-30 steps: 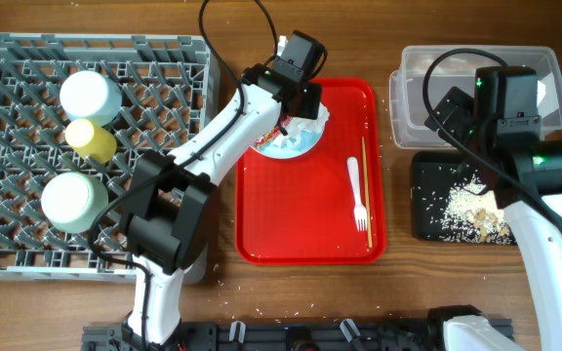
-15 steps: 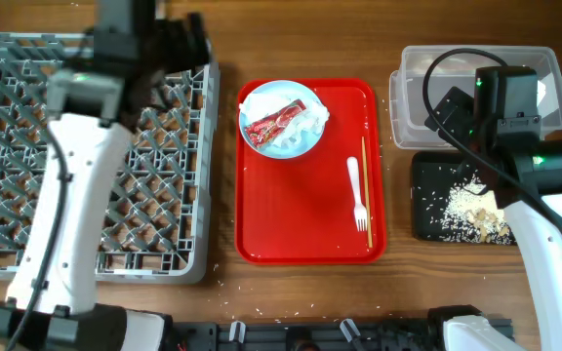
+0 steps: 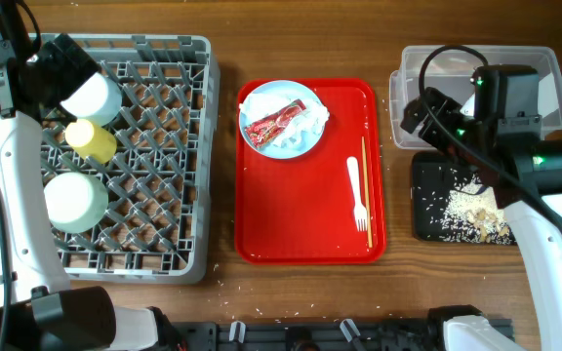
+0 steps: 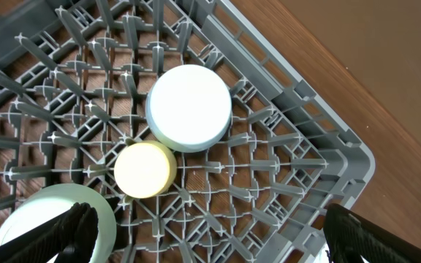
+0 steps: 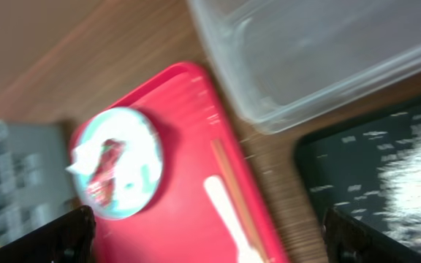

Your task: Sort waste into correct bins and load items into the dishwasher rack

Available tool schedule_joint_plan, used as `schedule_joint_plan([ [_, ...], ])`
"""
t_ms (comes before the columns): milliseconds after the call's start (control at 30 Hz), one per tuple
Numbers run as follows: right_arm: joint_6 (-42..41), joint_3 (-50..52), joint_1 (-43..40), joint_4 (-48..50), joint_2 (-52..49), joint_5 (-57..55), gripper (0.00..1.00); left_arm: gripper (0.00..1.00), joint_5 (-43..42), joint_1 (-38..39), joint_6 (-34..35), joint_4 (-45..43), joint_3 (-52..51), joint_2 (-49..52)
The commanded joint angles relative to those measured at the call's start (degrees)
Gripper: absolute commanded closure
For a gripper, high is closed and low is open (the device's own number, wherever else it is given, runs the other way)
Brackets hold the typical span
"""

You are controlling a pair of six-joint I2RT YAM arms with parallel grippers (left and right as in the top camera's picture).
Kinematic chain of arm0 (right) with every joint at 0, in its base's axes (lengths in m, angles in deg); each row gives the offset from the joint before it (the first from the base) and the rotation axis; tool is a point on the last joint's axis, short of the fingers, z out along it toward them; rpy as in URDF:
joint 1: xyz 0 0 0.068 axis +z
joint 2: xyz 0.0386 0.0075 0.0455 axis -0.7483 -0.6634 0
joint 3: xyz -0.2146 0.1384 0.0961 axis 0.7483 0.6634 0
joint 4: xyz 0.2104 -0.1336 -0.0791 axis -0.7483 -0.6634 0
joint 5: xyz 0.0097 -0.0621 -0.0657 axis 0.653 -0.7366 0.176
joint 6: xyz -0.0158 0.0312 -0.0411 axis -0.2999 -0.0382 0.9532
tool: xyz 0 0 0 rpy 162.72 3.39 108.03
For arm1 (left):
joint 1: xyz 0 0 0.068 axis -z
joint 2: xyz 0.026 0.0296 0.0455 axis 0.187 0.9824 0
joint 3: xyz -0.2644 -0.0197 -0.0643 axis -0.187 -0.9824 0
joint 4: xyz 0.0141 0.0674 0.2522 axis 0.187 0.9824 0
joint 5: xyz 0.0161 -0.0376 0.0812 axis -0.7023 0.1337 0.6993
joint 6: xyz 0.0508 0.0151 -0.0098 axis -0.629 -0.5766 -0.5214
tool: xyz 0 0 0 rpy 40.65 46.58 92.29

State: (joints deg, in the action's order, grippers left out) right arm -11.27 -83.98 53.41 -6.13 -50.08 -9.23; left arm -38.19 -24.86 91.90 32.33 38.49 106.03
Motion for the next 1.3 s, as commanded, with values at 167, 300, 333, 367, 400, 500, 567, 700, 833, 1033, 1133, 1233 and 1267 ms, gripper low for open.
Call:
schedule_joint_plan([
  [167,-6.6,-0.1,10.1,4.2,-7.8,13.1,0.05,0.0,-0.7,0.1,0.9,0.0,-0.3,0.0],
  [300,-9.0,-0.1,13.9,10.9,-18.0,15.2,0.0,0.0,-0.7,0.1,0.9,0.0,-0.3,0.0],
  [333,-7.9,-0.1,14.1,13.9,-20.0,17.0,0.0,0.0,-0.7,0.1,0.9,0.0,-0.3,0.0],
  [367,-6.3,-0.1,14.5,16.5,-21.3,18.1,0.0,0.0,-0.7,0.1,0.9,0.0,-0.3,0.0],
  [400,-4.5,-0.1,15.4,20.4,-23.1,19.1,0.0,0.0,-0.7,0.1,0.9,0.0,-0.3,0.0],
  [500,-3.4,-0.1,20.1,31.6,-29.0,18.5,0.1,0.0,-0.7,0.1,0.9,0.0,-0.3,0.0],
  [567,-3.6,-0.1,22.6,37.4,-32.6,13.9,0.19,0.0,-0.7,0.1,0.9,0.0,-0.3,0.0],
  [700,-9.8,-0.1,24.9,40.2,-39.1,4.6,0.25,0.0,-0.7,0.1,0.9,0.0,-0.3,0.0],
  [833,-12.3,-0.1,25.3,44.3,-43.0,6.2,0.27,0.0,-0.7,0.1,0.9,0.0,-0.3,0.0],
  [1033,-17.6,-0.1,27.6,47.3,-45.2,8.6,0.3,0.0,-0.7,0.1,0.9,0.0,-0.3,0.0],
  [1133,-17.4,-0.1,29.0,47.0,-45.4,3.9,0.3,0.0,-0.7,0.1,0.9,0.0,-0.3,0.0],
  [1233,-16.9,-0.1,29.0,47.1,-45.4,3.2,0.38,0.0,-0.7,0.1,0.9,0.0,-0.3,0.0],
  [1267,-16.9,-0.1,28.9,47.0,-45.4,3.3,0.44,0.0,-0.7,0.1,0.9,0.0,-0.3,0.0],
])
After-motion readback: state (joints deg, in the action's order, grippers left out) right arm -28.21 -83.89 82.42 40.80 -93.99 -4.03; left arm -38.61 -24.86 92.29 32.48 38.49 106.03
